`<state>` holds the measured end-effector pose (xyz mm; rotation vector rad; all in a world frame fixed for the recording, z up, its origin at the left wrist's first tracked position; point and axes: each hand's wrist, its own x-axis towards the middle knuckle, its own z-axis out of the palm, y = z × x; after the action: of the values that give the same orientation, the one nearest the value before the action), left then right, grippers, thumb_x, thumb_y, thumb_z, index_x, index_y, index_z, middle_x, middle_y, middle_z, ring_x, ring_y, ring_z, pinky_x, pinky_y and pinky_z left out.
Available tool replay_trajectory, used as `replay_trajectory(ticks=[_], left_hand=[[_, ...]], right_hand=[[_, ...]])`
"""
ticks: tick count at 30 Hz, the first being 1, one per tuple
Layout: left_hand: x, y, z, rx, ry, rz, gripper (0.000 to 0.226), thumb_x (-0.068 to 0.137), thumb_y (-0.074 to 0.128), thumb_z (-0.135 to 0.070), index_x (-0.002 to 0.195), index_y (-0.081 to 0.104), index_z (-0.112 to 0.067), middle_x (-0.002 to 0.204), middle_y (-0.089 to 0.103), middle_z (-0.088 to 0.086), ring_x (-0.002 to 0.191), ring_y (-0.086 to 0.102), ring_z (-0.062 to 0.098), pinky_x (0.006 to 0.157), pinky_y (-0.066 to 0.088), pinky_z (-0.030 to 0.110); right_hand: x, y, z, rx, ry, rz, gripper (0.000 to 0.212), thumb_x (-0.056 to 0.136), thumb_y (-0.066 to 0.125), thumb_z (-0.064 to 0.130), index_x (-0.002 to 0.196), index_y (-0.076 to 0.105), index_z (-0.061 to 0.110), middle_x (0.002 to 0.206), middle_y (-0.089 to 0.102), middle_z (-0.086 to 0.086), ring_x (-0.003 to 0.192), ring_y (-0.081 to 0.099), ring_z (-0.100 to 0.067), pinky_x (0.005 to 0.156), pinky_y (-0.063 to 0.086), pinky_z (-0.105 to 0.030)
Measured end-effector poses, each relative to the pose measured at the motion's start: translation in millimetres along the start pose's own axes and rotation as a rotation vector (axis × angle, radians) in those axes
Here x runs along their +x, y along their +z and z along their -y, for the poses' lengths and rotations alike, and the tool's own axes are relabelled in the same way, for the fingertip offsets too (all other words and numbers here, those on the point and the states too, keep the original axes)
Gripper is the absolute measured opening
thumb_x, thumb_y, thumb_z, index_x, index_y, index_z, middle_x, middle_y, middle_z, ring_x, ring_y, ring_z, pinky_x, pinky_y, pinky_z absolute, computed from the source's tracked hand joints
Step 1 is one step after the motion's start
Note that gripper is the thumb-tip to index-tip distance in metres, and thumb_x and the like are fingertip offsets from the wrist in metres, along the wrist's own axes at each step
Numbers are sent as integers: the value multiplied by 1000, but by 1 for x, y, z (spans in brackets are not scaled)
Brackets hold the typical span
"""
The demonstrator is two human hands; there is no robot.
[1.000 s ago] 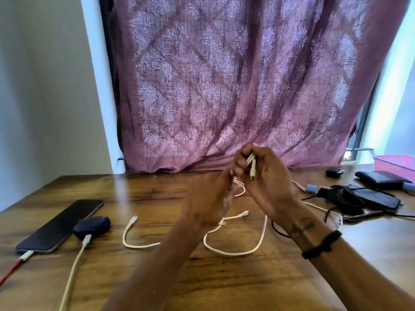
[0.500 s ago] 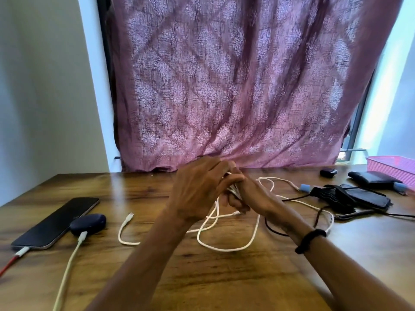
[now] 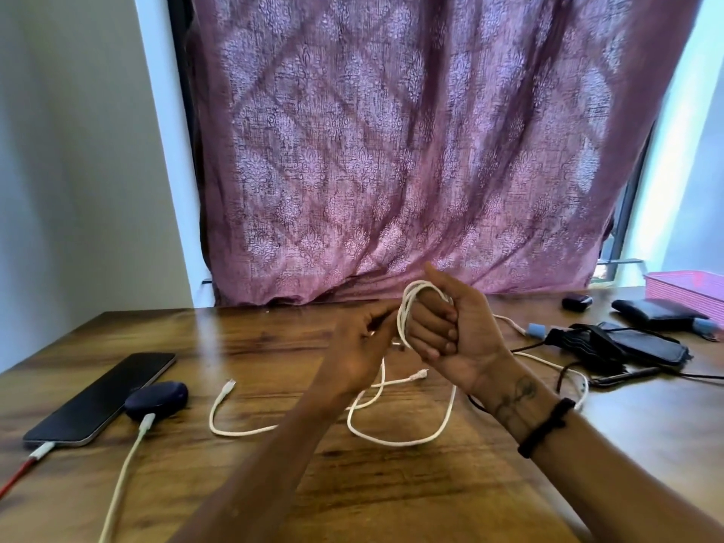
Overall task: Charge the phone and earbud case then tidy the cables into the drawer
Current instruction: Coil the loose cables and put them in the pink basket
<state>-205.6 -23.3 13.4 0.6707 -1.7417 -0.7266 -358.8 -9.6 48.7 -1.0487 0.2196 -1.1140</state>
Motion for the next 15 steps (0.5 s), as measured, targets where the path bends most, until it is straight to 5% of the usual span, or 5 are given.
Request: replay_trajectory(ticks=[3,7,9,12,15], left_hand=[[-7,12,8,68,-49,20,25,101,53,-20,96,77,-25,80,76,-5,73,65,1,71,50,24],[-2,21,4,-130,-234,42,31,90,52,-43,85,75,-22,89,76,17,78,68,21,69,52,32],[-4,25,6,-126,-238,15,38,93,55,-53,86,74,-20,87,76,17,73,67,19,65,52,30],[-7,26,7,-47,-211,-78,27,100,61,-38,100,74,-14,76,73,6,64,64,8,60,49,25],[-10,24,9,380,52,-192,29,104,53,-38,91,68,-17,73,67,-5,66,64,10,64,50,35]], right_hand=[[-1,-4,5,46,-60,-20,67,108,39,39,44,29,21,32,21,3,28,9,-14,36,13,-22],[-1,-16,8,21,-62,-116,62,106,45,38,51,20,23,34,17,3,25,15,-11,34,14,-21],[-1,-21,6,-31,0,-169,63,105,48,41,52,21,22,33,20,2,23,20,-10,32,19,-20],[-2,-24,2,-91,86,-153,65,104,51,43,47,30,19,32,23,1,22,25,-10,30,29,-21],[-3,-22,-2,-146,46,-195,65,102,57,44,47,31,20,33,25,2,23,26,-10,33,30,-22]])
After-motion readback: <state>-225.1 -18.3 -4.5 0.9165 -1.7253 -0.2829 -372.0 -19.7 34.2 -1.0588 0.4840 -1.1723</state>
